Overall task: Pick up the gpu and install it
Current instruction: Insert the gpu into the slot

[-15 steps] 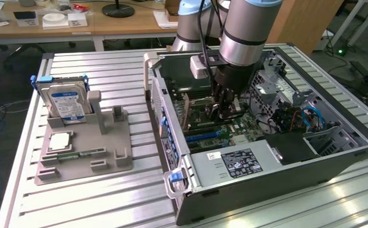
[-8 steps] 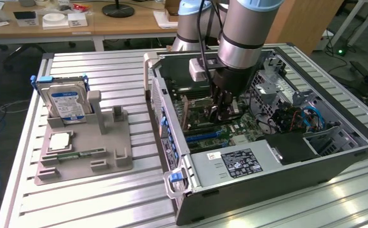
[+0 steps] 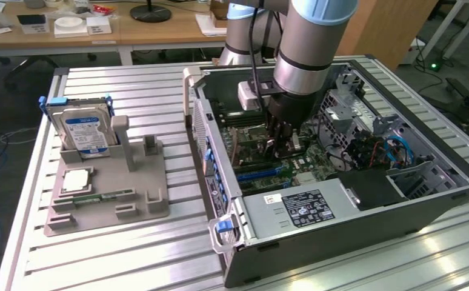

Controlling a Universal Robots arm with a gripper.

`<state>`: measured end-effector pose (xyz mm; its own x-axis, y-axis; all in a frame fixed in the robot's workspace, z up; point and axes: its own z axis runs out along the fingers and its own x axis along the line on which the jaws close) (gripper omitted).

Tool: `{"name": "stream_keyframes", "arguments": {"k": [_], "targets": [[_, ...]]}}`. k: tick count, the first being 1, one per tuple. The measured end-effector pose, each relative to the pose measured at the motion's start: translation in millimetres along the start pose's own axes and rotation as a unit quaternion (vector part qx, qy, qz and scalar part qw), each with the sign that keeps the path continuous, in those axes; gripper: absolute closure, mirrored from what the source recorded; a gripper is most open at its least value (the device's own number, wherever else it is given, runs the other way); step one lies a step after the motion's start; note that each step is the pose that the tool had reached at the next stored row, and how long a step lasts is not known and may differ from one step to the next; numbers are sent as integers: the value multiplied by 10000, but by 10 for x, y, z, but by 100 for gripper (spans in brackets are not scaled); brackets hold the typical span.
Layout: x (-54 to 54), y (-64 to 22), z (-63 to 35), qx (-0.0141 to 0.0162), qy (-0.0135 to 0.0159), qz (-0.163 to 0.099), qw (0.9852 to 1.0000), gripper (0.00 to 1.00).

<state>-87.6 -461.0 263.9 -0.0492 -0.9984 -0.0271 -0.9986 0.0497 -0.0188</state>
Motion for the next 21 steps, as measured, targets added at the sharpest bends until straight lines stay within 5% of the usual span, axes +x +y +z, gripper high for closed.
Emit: {"name": "stream_keyframes", "arguments": {"k": [21], "targets": [[-1, 7, 99, 0, 0, 0, 10000, 72]]}}
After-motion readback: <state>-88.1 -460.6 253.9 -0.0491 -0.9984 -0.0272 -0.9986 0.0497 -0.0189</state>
